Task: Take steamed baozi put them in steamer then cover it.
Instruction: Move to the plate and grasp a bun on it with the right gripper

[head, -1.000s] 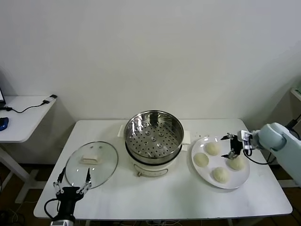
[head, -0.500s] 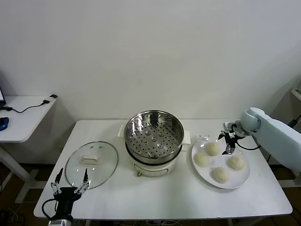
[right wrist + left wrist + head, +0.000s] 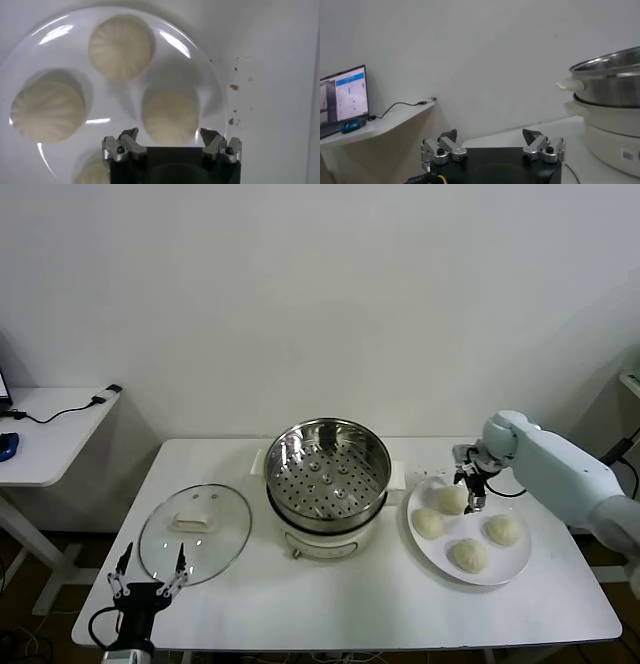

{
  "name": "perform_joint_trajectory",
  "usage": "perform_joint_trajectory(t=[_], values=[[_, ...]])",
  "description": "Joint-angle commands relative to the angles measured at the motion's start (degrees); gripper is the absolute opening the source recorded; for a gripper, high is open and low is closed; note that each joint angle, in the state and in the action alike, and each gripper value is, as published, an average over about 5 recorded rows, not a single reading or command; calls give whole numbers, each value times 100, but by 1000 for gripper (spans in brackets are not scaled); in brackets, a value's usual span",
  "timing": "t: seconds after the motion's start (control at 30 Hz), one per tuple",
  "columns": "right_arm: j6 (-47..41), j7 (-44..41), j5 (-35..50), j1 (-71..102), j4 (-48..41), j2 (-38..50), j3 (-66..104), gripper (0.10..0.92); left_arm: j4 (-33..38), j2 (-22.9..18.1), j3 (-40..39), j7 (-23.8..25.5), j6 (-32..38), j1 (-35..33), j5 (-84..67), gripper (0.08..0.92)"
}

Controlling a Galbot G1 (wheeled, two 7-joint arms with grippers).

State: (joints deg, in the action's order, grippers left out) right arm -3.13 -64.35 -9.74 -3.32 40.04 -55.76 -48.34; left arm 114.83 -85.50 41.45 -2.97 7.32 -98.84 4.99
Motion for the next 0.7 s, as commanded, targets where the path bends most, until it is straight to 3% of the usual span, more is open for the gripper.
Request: perform_joint_trajectory(t=[0.03, 0.5, 0.7], values=[[114, -50, -118, -8, -438, -309, 99, 823, -23, -3, -15, -5, -12, 9, 20, 823], [181, -207, -54, -52, -345, -260, 172, 731, -18, -14, -37, -17, -4, -18, 70, 823], [331, -271, 418, -480, 158, -6, -297, 721, -9, -12, -30, -27, 10, -57, 57, 823]])
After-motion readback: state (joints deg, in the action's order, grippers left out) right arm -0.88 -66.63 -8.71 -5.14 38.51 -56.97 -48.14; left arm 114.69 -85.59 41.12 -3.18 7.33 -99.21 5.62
